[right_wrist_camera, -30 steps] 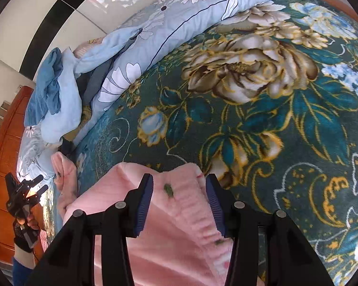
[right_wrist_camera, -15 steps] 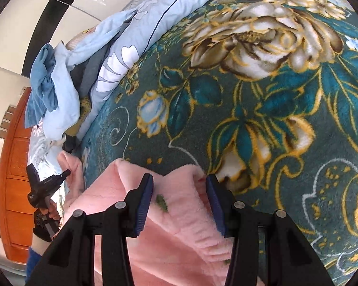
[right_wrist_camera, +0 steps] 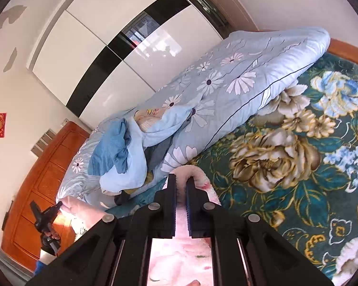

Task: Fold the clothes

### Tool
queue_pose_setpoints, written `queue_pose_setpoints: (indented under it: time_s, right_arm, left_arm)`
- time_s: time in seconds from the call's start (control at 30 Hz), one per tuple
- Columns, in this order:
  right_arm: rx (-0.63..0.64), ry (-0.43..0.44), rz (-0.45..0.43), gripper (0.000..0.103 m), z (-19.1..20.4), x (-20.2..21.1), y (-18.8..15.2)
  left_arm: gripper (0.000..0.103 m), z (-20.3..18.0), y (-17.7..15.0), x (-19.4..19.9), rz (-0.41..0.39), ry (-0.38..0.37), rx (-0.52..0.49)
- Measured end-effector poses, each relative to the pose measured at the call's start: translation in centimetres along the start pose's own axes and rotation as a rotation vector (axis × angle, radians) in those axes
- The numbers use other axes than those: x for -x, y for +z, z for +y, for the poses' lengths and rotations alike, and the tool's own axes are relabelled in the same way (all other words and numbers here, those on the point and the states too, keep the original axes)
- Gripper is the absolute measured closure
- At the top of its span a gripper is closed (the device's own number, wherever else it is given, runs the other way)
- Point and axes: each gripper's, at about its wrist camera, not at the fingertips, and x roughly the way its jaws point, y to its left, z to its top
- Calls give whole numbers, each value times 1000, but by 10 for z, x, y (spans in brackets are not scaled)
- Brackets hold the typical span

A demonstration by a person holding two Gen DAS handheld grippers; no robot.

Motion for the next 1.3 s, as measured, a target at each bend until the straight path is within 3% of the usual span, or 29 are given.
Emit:
queue_pose_setpoints:
  time_s: [0.1,0.2,0.3,0.4,0.47,0.7,0.8,0.87,0.97,1.07,1.13,1.23,1.27,1.3]
  right_arm:
    - [-47,-62,42,96,-26,-8,-15]
    - [-105,-169,120,96,-62,-31,-35]
    - [-203,-200,192,96,-97,-47,-59]
    - [-246,-187,192,96,-104,-48,-61]
    - [-230,-158,156,96,-96,-38,-52]
    - [-98,-77,47,96,-40,5,-31]
    - [-75,-115,43,96,-36,4,-23]
    - [-79,-173,78,96,-42,-15,-20]
    - [-101,-273,153,96,-61,-55,-27]
    - [-169,-302,198,96,-81,-84,-44]
    - [-149,-326,221,95,-82,-94,-51]
    - [-75,-359,228,93,-73,-90,-51]
    - [-50,-368,228,90,-70,-87,-50]
    - [-33,-381,217,79,-66,-81,-47]
  left_arm:
    - [99,50,-19,20,-3,72,57]
    - [99,103,-63,6,93,215,105]
    - [99,150,-113,-15,223,312,198]
    - [99,173,-135,-13,231,290,319]
    - [99,169,-128,-1,183,234,355]
    - [99,105,-67,84,37,78,229]
    - [99,93,-50,107,36,144,174]
    - [99,97,-48,95,70,248,128]
    - [98,131,-67,40,200,356,156]
    - [98,177,-105,-11,312,386,286]
    - [98,193,-125,-28,321,387,343]
    - [88,203,-138,-30,307,339,387]
    - [73,204,-140,-29,312,310,399]
    - [56,204,-139,-23,302,284,390]
